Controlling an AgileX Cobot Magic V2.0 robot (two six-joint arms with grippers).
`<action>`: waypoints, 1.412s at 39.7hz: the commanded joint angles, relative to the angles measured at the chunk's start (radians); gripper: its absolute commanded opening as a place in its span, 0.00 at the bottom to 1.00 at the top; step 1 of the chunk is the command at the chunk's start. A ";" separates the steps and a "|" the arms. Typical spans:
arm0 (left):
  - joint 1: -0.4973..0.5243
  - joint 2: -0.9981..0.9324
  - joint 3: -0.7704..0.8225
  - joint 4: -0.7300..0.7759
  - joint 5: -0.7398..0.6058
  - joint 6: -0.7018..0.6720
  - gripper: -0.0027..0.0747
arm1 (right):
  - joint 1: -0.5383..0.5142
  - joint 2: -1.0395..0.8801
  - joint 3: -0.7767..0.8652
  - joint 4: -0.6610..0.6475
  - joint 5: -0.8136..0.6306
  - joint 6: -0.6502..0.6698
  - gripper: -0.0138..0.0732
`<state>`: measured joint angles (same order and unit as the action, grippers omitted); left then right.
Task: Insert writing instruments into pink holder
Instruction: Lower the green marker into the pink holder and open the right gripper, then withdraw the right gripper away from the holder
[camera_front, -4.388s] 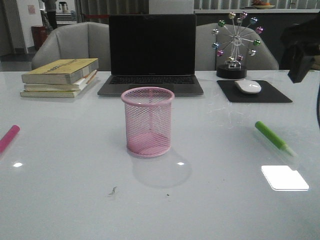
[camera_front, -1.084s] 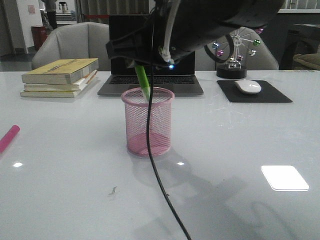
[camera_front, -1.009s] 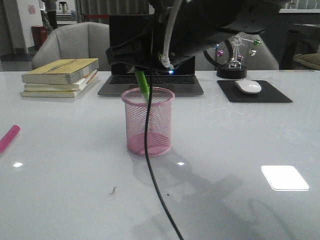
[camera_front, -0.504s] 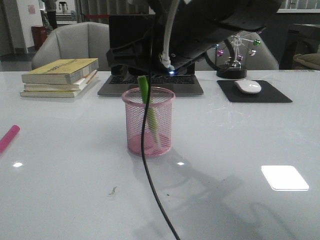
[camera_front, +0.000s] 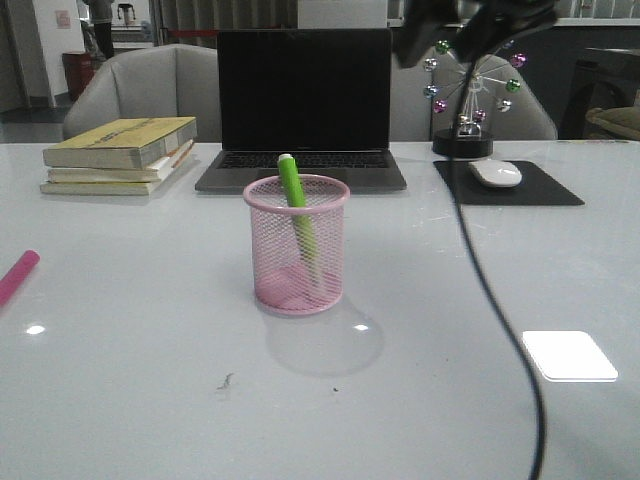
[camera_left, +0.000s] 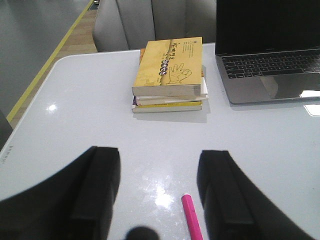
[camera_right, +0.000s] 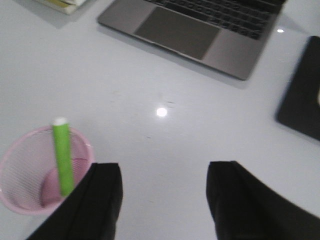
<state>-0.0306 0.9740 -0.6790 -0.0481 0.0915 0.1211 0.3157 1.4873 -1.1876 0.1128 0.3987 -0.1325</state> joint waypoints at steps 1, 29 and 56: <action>0.002 -0.010 -0.037 -0.008 -0.086 -0.013 0.56 | -0.069 -0.094 -0.028 -0.057 0.020 -0.011 0.72; 0.002 -0.010 -0.037 -0.009 -0.069 -0.011 0.56 | -0.354 -0.462 0.443 -0.048 0.019 0.002 0.72; 0.002 0.398 -0.441 -0.107 0.392 -0.011 0.56 | -0.354 -0.462 0.454 -0.049 0.140 0.002 0.72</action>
<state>-0.0306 1.3409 -1.0274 -0.1387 0.4847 0.1211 -0.0305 1.0471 -0.7063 0.0694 0.5702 -0.1304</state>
